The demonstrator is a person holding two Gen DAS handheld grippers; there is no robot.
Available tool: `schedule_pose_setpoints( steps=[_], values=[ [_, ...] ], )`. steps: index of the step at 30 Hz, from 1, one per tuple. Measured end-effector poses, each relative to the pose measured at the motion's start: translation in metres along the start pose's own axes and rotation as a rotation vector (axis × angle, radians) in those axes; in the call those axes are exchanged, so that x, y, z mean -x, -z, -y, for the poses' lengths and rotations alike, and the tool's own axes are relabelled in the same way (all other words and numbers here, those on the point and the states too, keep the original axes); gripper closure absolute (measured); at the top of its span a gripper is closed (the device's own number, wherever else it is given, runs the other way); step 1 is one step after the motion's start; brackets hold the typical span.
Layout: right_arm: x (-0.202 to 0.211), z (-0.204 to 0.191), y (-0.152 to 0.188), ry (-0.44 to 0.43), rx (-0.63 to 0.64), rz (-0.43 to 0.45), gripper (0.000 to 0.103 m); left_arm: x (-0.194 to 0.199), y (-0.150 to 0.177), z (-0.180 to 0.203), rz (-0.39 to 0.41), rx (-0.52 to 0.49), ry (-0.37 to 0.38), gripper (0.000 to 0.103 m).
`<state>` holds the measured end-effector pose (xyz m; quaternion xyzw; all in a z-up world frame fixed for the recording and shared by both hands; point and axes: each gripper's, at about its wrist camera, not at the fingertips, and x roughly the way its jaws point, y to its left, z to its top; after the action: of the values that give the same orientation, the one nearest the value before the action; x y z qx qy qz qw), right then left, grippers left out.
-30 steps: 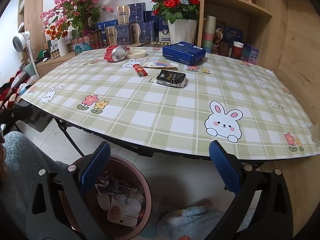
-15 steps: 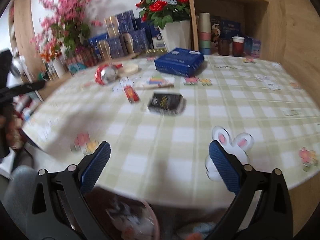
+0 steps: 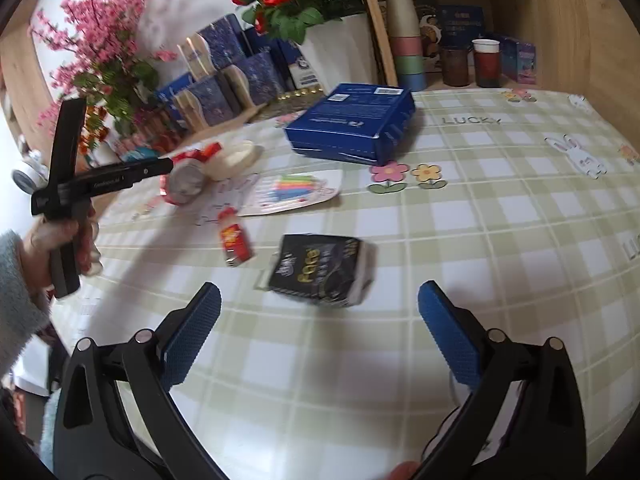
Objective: Collect trash
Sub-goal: 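Move both grippers back over the table items, then grasp the crushed red can with the left gripper while the right gripper grasps the toothpick tube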
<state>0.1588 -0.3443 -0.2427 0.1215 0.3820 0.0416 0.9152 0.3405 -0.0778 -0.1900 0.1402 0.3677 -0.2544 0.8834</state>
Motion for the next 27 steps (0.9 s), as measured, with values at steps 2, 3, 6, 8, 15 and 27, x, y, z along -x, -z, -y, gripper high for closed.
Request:
schedule_pose_setpoints(
  steps=[2,3,6,8,15,27],
  values=[
    [-0.003,0.002,0.001,0.012,0.0,-0.016,0.006,-0.009,0.001,-0.006,-0.006,0.023,-0.005,0.052],
    [-0.004,0.004,0.002,0.014,-0.004,-0.024,0.006,-0.013,0.004,-0.009,-0.01,0.031,-0.008,0.052],
    [-0.006,0.008,0.003,0.023,-0.022,-0.028,0.006,-0.024,0.008,-0.013,-0.031,0.026,-0.02,0.069],
    [-0.006,0.007,0.003,0.021,-0.02,-0.032,0.006,-0.028,0.009,-0.015,-0.042,0.03,-0.042,0.083],
    [0.0,-0.022,-0.005,-0.032,0.111,-0.046,0.006,0.019,0.019,-0.005,0.041,0.013,-0.031,0.089],
    [-0.053,-0.107,-0.049,-0.176,0.358,-0.146,0.048,0.134,0.077,-0.018,0.139,0.25,0.045,0.089]
  ],
)
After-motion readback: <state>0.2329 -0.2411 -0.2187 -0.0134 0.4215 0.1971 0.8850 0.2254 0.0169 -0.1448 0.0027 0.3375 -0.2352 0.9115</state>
